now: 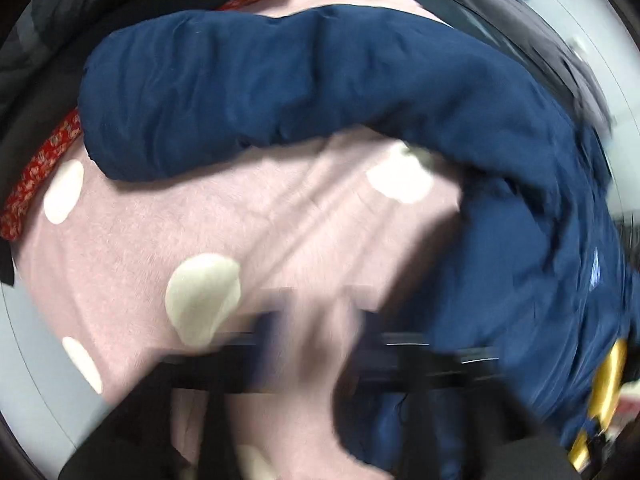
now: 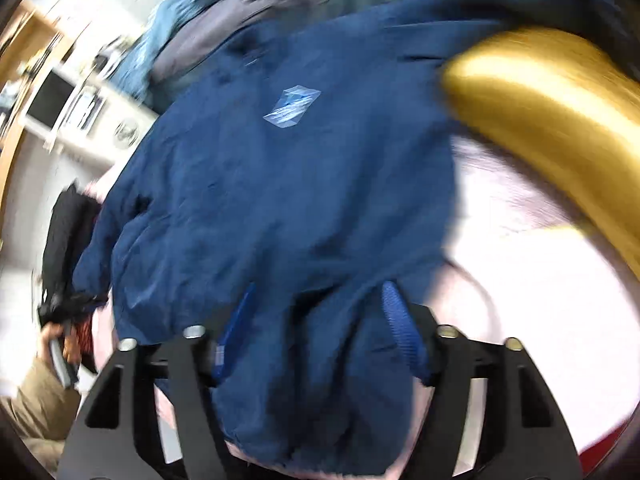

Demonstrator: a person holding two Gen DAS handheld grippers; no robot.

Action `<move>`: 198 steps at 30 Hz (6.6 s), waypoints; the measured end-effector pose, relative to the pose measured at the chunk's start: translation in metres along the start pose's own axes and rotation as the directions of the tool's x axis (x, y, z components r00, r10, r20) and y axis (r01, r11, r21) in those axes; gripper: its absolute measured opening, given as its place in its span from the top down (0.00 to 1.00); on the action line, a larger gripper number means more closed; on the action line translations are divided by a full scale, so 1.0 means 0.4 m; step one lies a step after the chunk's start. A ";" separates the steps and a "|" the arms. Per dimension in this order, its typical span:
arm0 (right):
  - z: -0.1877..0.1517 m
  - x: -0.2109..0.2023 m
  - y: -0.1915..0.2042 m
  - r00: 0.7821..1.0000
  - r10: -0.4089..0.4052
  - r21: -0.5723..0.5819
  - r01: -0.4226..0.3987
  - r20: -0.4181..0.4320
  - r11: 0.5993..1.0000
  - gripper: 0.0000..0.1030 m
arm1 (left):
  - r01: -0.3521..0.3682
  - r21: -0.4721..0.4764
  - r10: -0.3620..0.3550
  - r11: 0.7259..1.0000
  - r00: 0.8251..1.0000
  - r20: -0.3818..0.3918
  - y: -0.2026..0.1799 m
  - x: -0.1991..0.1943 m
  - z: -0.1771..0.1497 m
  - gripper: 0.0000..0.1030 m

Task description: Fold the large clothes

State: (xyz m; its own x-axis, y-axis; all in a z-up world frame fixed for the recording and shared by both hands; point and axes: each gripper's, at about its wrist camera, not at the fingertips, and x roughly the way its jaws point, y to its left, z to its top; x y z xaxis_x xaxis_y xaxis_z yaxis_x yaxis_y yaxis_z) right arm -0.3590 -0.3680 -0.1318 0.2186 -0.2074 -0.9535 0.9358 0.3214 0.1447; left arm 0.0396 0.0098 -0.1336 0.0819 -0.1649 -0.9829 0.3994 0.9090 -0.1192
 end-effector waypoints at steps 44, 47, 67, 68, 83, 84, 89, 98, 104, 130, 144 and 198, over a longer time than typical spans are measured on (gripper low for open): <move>-0.223 0.121 -0.053 0.897 -0.114 -0.043 0.106 -0.427 0.993 0.87 | 0.047 0.301 0.031 0.953 0.968 -0.250 -0.135 -0.013 -0.209 0.58; -0.226 0.151 -0.061 0.892 -0.103 -0.008 0.111 -0.441 0.994 0.84 | 0.067 0.234 -0.002 0.970 0.964 -0.267 -0.085 -0.005 -0.177 0.39; 0.036 0.011 -0.010 0.975 -0.037 0.017 0.041 -0.217 0.999 0.53 | -0.166 0.239 0.166 0.957 0.986 0.019 0.050 -0.259 0.073 0.12; 0.052 0.022 0.024 0.978 -0.022 0.001 0.022 -0.209 1.000 0.53 | -0.173 0.258 0.172 0.951 0.985 0.025 0.016 -0.250 0.083 0.12; 0.081 -0.032 0.084 0.989 -0.026 -0.091 0.013 -0.145 0.996 0.53 | 0.026 0.422 -0.077 0.906 0.991 0.105 -0.431 -0.231 -0.068 0.09; 0.082 -0.031 0.073 0.990 -0.019 -0.068 0.009 -0.142 0.998 0.53 | 0.026 0.423 -0.073 0.906 0.993 0.096 -0.437 -0.209 -0.082 0.09; 0.101 -0.028 0.024 0.993 -0.024 -0.021 0.022 -0.116 1.000 0.53 | -0.027 0.425 -0.013 0.905 0.996 0.092 -0.437 -0.192 -0.093 0.09; 0.285 -0.226 -0.234 0.963 -0.187 0.187 0.151 0.193 0.971 0.53 | -0.076 0.429 0.041 0.900 0.995 0.089 -0.431 -0.198 -0.118 0.08; 0.381 -0.276 -0.415 0.931 -0.226 0.369 0.111 0.285 0.923 0.35 | -0.094 0.464 0.066 0.881 0.995 0.077 -0.463 -0.190 -0.154 0.08; 0.558 -0.707 -0.652 0.880 -0.056 0.424 -0.171 0.472 0.889 0.93 | -0.096 0.544 0.039 0.834 0.993 0.114 -0.605 -0.206 -0.152 0.08; 0.349 -0.544 -0.875 0.824 -0.288 0.647 -0.119 0.487 0.753 0.28 | -0.150 0.553 0.079 0.820 0.985 0.151 -0.609 -0.216 -0.135 0.07; 0.468 0.177 0.688 0.971 0.237 -0.414 -0.214 0.004 0.885 0.88 | -0.185 0.303 0.143 0.935 0.977 0.158 -0.172 -0.216 -0.125 0.07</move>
State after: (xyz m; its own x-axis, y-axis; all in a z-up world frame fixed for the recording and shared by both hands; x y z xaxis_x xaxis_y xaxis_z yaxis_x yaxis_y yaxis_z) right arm -0.0344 -0.4672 -0.1099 0.4357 -0.1291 -0.8908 0.6664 0.7116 0.2228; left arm -0.0407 -0.0195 -0.0475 0.2811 -0.0919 -0.9553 0.6349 0.7643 0.1133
